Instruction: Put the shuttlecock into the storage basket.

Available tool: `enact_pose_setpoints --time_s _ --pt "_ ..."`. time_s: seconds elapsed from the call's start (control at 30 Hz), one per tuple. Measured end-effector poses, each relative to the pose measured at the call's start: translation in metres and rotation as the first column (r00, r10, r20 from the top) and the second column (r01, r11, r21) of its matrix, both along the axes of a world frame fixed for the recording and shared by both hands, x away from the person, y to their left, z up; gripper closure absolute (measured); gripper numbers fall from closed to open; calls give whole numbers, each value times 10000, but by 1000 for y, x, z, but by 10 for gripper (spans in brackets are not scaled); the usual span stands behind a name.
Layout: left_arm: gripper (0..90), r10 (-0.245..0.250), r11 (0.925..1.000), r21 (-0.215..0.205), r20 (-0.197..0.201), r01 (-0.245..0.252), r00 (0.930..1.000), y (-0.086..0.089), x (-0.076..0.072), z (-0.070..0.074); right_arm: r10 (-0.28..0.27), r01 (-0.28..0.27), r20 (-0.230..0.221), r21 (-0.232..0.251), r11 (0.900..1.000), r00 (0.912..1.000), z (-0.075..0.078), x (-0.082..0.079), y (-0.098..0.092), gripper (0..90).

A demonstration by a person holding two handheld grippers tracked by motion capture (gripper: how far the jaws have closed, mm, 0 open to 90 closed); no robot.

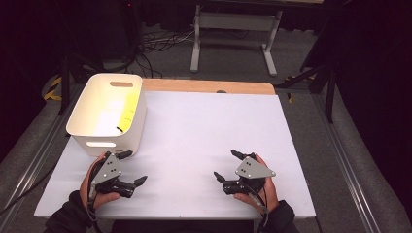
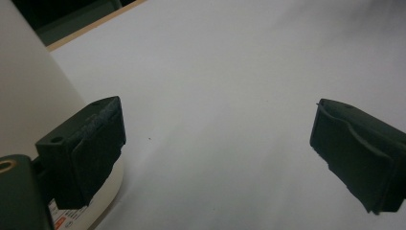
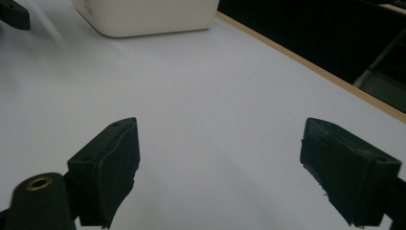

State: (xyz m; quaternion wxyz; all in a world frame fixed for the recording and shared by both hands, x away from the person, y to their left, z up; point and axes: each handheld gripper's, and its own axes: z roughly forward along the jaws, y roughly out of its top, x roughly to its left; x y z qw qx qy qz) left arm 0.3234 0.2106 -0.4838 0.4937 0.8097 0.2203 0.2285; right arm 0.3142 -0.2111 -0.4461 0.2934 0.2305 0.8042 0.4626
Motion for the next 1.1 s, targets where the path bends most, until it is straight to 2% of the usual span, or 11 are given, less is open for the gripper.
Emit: enact_pose_setpoints --time_s 0.07,0.23,0.43,0.9,1.1 --pt "57 46 9998 -169 -46 -47 10000 3 -1 0 -2 2 1 -14 10000 10000 -1 0 0 144" --pt "51 123 9996 -270 111 -120 9999 4 -1 1 -21 21 -20 -60 10000 10000 -3 -1 -2 143" --pt "47 241 9996 -133 168 -238 9996 2 -1 0 34 -34 89 -4 10000 10000 -2 -2 -2 143" --pt "49 -86 10000 40 292 85 9995 -3 -4 1 -112 112 80 23 9999 9999 -4 -4 -2 145" --pt "49 -142 9999 95 370 138 9992 -5 -3 2 -52 53 97 -151 9999 9999 -5 -5 -1 145"
